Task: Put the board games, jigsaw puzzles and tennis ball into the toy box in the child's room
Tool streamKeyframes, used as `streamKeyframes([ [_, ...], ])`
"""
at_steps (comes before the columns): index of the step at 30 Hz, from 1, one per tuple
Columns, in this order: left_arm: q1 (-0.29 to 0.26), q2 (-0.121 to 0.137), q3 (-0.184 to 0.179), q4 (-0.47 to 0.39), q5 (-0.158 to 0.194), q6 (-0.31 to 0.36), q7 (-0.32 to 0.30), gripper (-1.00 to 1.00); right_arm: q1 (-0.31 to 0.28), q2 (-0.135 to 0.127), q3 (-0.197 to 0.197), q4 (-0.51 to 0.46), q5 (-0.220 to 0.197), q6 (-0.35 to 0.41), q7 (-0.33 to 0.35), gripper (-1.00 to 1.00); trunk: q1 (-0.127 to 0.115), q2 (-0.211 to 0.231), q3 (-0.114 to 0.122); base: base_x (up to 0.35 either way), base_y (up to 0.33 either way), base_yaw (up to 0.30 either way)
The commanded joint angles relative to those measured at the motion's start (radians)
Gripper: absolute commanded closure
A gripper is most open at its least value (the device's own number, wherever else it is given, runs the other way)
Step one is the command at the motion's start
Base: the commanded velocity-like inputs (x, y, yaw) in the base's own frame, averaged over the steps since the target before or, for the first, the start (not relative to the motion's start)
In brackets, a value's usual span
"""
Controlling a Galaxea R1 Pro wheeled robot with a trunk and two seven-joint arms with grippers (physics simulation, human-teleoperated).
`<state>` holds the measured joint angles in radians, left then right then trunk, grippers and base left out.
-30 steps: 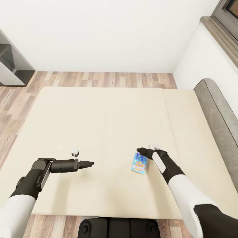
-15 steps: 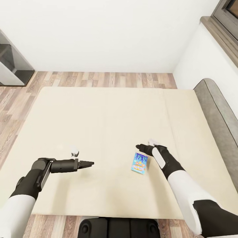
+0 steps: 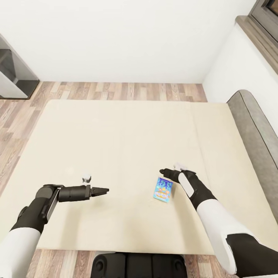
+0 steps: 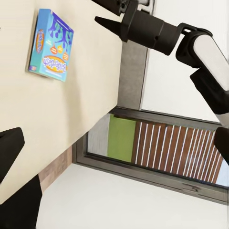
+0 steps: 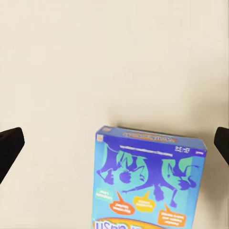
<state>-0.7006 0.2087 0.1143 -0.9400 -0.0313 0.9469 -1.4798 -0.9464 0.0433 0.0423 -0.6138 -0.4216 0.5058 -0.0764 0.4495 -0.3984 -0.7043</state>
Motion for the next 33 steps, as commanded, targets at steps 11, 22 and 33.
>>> streamKeyframes([
  [11,-0.005,0.001,-0.001,-0.079,0.000,0.057,-0.091,-1.00,0.000,-0.003,0.006,0.000,-0.011,-0.030,-0.009,-1.00,0.000,-0.002,-0.019,0.000,0.000,0.000],
  [22,-0.004,0.003,-0.004,-0.103,-0.005,0.058,-0.091,-1.00,0.000,-0.003,0.007,0.000,-0.010,-0.031,-0.011,-1.00,0.000,-0.002,-0.037,0.000,0.000,0.000],
  [33,-0.004,0.000,-0.007,-0.103,-0.010,0.058,-0.091,-1.00,0.008,-0.003,0.007,0.000,-0.011,-0.033,-0.010,-1.00,0.000,-0.002,-0.055,0.000,0.000,0.000],
])
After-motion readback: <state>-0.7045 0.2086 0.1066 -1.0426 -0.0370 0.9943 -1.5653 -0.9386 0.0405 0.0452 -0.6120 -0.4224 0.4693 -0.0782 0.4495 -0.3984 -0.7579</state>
